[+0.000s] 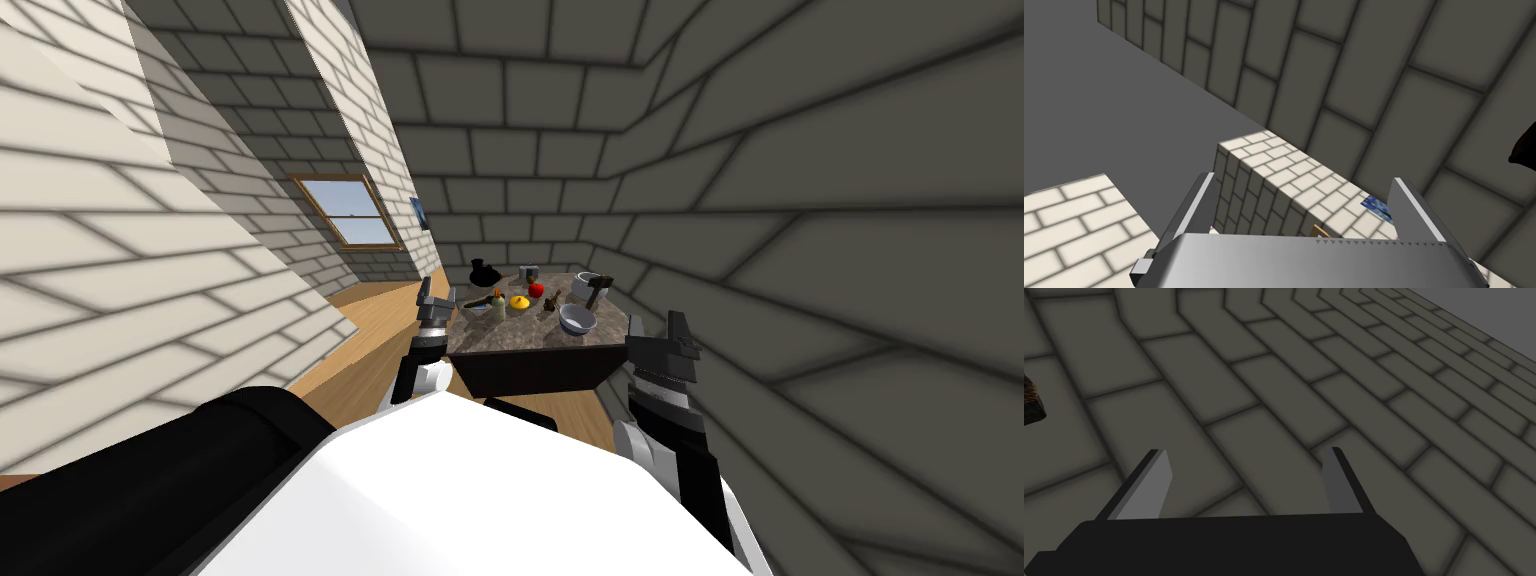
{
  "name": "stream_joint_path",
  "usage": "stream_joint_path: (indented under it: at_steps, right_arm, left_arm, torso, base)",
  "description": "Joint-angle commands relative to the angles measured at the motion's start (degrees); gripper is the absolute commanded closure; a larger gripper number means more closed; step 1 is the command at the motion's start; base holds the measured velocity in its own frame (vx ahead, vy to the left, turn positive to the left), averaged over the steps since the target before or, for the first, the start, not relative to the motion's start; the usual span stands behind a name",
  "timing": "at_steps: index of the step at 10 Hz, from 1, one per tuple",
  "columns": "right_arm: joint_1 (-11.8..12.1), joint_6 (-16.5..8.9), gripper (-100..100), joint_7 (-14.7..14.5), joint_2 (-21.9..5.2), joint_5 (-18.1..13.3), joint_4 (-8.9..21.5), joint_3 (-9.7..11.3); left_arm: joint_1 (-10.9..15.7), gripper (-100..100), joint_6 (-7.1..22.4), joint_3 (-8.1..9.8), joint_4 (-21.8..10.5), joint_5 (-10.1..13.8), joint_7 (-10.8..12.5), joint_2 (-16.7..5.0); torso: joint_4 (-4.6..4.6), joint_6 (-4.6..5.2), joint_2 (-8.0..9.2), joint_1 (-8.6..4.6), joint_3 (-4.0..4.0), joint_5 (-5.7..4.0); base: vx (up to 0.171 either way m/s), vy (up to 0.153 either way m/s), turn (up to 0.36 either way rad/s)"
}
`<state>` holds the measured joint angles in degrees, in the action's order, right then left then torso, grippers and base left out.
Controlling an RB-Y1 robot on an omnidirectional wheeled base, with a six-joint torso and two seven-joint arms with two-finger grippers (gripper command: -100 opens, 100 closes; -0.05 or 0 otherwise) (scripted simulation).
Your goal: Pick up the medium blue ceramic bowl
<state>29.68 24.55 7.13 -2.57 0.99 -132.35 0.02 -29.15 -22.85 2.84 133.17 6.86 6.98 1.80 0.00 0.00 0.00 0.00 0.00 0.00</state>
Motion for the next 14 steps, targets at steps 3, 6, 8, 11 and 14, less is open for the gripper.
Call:
stream_joint_path:
  at_steps: [3,6,8,11,14]
  right_arm:
    - [0.78,-0.36,-100,1.54,-5.08,-1.60,1.02,0.40]
    - [1.60,-0.76,-100,3.13,-9.91,-3.34,2.04,0.78]
    - [2.09,-1.01,-100,4.09,-13.47,-4.43,2.64,0.98]
    - [3.22,-1.64,-100,6.28,-18.70,-7.03,3.96,1.40]
    - [3.83,-2.01,-100,7.49,-24.40,-8.54,4.67,1.60]
  left_arm:
    - [0.00,0,0.00,0.00,0.00,0.00,0.00,0.00]
    - [0.00,0,0.00,0.00,0.00,0.00,0.00,0.00]
    - [0.00,0,0.00,0.00,0.00,0.00,0.00,0.00]
    - [0.00,0,0.00,0.00,0.00,0.00,0.00,0.00]
    - [0.00,0,0.00,0.00,0.00,0.00,0.00,0.00]
  torso:
    - [0.00,0.00,0.02,-0.09,0.01,-0.02]
    - [0.00,0.01,0.02,-0.09,0.01,-0.02]
    - [0.01,-0.01,0.04,-0.12,0.02,-0.03]
    - [0.01,0.01,0.02,-0.09,0.01,-0.02]
    - [0.00,0.00,0.02,-0.10,0.01,-0.02]
  base:
    - [-0.005,-0.017,0.048]
    - [-0.006,-0.019,0.049]
    - [-0.007,-0.023,0.066]
    - [-0.006,-0.020,0.057]
    - [-0.006,-0.018,0.057]
